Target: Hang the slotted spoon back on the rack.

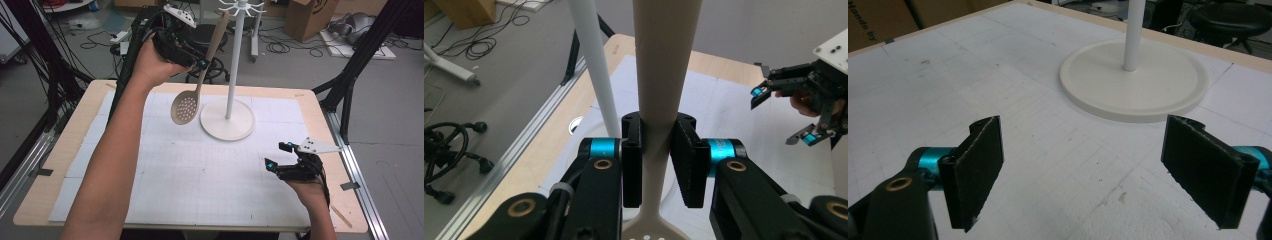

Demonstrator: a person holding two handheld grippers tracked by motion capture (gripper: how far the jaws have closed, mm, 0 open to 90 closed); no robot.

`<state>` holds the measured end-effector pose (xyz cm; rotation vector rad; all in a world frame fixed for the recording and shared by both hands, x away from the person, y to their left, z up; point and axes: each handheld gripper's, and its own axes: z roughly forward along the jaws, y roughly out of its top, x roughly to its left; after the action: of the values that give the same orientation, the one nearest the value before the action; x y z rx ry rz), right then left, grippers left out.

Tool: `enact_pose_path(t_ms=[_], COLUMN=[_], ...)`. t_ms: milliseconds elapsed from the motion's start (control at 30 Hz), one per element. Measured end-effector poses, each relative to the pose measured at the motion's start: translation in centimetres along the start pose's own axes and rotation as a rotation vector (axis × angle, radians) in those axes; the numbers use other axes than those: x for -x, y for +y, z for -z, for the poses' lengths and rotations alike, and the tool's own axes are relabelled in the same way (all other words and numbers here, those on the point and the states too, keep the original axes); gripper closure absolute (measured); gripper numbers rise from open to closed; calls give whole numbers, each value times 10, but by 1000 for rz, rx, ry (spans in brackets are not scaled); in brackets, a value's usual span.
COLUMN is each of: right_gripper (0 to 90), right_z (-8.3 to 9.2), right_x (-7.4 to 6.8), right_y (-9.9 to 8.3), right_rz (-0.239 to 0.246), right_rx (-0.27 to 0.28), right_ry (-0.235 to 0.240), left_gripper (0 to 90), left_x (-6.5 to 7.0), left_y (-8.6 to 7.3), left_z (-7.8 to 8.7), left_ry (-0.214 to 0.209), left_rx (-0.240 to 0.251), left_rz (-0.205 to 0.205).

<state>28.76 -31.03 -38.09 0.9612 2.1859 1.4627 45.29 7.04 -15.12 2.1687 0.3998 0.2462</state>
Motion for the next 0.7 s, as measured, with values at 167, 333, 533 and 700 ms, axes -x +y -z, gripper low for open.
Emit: enact_pose_path(t_ms=[167, 333, 533, 700], right_gripper=[167, 166, 167, 166], right_z=[1, 1, 1, 1], right_x=[1, 1, 2, 2], right_y=[-1, -1, -2, -1], right_rz=[-4, -6, -3, -4], right_rx=[1, 3, 2, 0], right_ry=[0, -2, -1, 0], left_gripper=[758, 758, 757, 758], left_x=[-2, -3, -2, -4], left_y=[5, 7, 10, 11], left_z=[-4, -9, -15, -19], left_ry=[20, 21, 36, 43], left_rx=[-15, -13, -32, -31], left_rz=[-3, 6, 7, 16])
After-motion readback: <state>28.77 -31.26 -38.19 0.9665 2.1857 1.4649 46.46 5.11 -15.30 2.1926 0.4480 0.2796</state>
